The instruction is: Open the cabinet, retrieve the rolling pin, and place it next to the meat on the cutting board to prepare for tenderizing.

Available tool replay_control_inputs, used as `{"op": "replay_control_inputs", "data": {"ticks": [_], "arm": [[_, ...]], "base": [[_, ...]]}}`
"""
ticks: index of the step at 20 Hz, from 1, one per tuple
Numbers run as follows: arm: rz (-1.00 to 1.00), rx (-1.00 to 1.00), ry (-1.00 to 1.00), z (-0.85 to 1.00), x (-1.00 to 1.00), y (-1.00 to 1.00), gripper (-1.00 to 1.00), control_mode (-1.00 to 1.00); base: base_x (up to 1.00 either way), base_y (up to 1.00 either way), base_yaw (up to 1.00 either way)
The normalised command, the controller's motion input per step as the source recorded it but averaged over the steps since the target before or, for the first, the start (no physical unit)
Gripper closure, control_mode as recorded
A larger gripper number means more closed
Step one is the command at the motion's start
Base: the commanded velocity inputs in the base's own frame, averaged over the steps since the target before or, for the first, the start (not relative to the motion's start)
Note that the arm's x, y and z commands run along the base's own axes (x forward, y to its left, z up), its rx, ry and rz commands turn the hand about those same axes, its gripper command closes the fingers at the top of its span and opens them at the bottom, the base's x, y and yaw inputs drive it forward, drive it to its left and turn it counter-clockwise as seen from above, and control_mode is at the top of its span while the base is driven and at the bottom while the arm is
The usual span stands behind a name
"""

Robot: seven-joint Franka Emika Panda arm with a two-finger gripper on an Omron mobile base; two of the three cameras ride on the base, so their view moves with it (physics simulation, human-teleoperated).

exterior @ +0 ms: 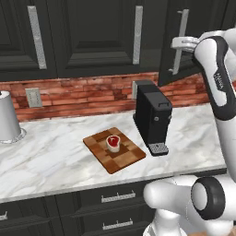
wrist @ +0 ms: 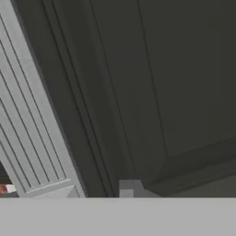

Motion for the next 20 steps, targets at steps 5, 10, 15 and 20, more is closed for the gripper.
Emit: {"op": "replay_control_inputs", "data": {"ticks": [5,10,15,20], "arm": [[0.19,0.05,-0.05,-0.04,-0.46,-0.91,1.0,-1.0],[0.11,-0.01,0.03,-0.19,-0.23,-0.44,-1.0,-1.0],[0.0,-0.01,-0.01,-0.02,-0.17,-0.08,-1.0,-1.0],[-0.02,-0.03,-0.2,0.11,-0.82,-0.11,-1.0,-1.0]], "base": [[0.0,0.0,0.0],[0.0,0.0,0.0],[0.0,0.0,0.0],[0.0,0.0,0.0]]}}
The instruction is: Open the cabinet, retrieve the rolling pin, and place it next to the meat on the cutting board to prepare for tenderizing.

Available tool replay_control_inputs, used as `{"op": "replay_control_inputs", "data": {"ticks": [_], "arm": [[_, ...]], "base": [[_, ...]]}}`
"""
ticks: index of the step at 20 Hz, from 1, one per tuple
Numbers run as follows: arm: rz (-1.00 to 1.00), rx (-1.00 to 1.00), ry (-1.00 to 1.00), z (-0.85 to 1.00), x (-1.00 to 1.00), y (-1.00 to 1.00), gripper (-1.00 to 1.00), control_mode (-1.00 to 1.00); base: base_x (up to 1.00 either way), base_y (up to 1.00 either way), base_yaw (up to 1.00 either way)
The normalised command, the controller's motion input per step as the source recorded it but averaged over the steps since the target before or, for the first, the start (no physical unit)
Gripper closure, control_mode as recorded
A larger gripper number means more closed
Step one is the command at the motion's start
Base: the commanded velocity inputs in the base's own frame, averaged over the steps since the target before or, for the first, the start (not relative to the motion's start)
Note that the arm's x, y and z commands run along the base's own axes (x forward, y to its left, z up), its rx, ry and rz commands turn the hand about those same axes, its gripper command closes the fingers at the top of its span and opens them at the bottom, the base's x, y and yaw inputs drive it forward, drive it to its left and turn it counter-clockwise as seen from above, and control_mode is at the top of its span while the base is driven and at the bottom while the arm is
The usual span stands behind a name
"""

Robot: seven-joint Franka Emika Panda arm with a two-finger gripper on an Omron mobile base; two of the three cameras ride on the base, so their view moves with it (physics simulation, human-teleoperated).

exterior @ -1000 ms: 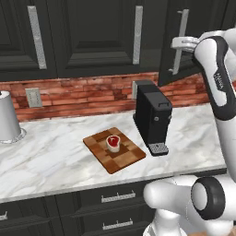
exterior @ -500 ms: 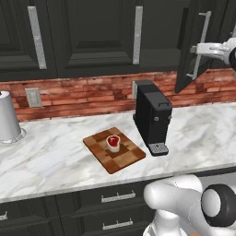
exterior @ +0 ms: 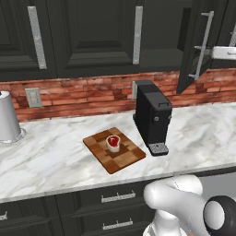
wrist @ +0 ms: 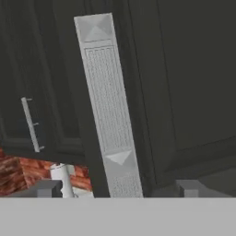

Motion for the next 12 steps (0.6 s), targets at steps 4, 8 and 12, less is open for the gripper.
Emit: {"op": "replay_control_inputs", "data": {"ticks": [4,8,12], "arm": [[-0.02,-0.06,-0.24,0.07,-0.9,-0.04,-1.0,-1.0],[-0.03,-0.22,-0.36,0.08,-0.73,0.6,-1.0,-1.0],[-0.09,-0.32,-0.35,0.0,-0.32,1.0,-1.0,-1.0]], "base": [[0.0,0.0,0.0],[0.0,0.0,0.0],[0.0,0.0,0.0]]}}
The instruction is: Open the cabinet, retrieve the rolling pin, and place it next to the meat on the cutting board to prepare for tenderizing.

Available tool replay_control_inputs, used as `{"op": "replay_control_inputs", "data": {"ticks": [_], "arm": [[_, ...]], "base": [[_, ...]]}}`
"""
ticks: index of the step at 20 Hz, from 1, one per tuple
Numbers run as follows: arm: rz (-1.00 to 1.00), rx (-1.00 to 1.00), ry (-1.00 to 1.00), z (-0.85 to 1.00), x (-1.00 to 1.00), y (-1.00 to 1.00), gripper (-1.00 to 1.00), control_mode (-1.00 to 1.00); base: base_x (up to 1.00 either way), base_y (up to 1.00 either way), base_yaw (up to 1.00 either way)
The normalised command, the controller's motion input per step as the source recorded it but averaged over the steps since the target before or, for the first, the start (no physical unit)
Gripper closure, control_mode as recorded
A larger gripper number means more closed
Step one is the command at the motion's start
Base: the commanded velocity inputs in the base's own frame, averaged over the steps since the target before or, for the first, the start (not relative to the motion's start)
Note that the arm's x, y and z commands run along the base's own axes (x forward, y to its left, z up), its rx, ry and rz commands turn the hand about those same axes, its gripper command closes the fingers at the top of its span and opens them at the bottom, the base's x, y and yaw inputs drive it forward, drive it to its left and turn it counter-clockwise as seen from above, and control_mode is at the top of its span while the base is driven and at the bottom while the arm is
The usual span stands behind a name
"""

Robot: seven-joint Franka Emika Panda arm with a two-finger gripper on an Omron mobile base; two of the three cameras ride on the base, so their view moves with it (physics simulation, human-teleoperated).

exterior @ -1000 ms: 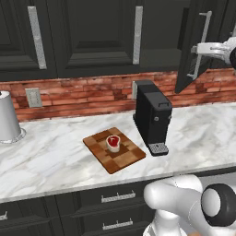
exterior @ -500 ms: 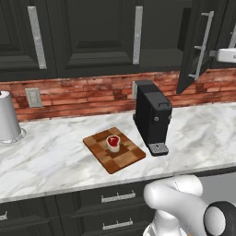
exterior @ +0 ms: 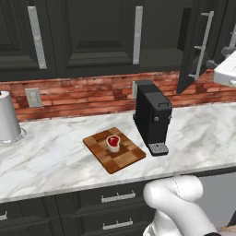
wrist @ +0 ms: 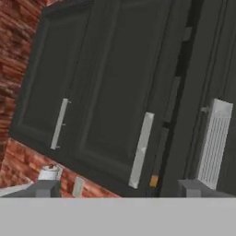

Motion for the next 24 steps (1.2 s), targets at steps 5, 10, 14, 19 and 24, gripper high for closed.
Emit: {"op": "replay_control_inputs", "data": {"ticks": [5,10,14,19,24], "arm": [[-0.11,-0.4,-0.23,-0.14,-0.2,1.0,-1.0,-1.0],[-0.19,-0.39,-0.02,-0.54,0.02,0.74,-1.0,-1.0],[-0.24,-0.32,0.13,-0.51,0.72,0.5,-1.0,-1.0],[-0.37,-0.26,0.13,-0.26,0.85,0.14,-1.0,-1.0],[-0.33,-0.18,0.13,-0.1,0.79,-0.02,-1.0,-1.0]], "base": [[0.0,0.0,0.0],[0.0,0.0,0.0],[0.0,0.0,0.0],[0.0,0.0,0.0],[0.0,0.0,0.0]]}}
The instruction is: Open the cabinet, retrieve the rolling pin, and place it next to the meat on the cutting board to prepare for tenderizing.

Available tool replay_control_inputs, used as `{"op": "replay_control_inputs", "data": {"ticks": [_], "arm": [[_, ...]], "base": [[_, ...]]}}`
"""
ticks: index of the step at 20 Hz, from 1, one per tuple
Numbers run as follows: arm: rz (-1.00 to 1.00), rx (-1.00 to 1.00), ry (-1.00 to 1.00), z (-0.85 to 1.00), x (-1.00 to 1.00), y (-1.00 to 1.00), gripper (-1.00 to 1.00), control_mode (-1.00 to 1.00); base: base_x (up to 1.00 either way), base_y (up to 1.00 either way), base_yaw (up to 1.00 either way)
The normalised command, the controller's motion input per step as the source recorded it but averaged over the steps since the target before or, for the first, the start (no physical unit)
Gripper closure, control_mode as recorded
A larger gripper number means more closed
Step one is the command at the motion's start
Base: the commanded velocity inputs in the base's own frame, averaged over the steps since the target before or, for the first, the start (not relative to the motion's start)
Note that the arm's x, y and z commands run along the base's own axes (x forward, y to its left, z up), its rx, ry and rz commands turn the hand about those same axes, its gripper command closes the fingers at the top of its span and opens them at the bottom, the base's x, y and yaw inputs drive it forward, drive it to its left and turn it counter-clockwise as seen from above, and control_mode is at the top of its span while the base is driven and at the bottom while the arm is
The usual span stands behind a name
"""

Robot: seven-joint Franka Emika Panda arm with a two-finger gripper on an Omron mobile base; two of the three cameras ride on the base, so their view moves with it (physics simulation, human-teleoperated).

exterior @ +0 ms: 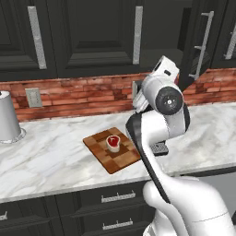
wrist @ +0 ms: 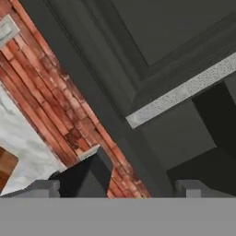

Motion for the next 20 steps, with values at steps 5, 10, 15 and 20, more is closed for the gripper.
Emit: {"op": "replay_control_inputs", "data": {"ticks": [5,10,15,20], "arm": [[-0.27,-0.11,0.1,-0.03,0.8,-0.24,-1.0,-1.0],[-0.2,-0.05,0.08,0.0,0.73,-0.27,-1.0,-1.0],[-0.16,0.0,0.03,0.0,0.56,-0.35,-1.0,-1.0],[-0.15,0.0,0.01,0.0,0.33,-0.53,-1.0,-1.0]], "base": [[0.0,0.0,0.0],[0.0,0.0,0.0],[0.0,0.0,0.0],[0.0,0.0,0.0]]}}
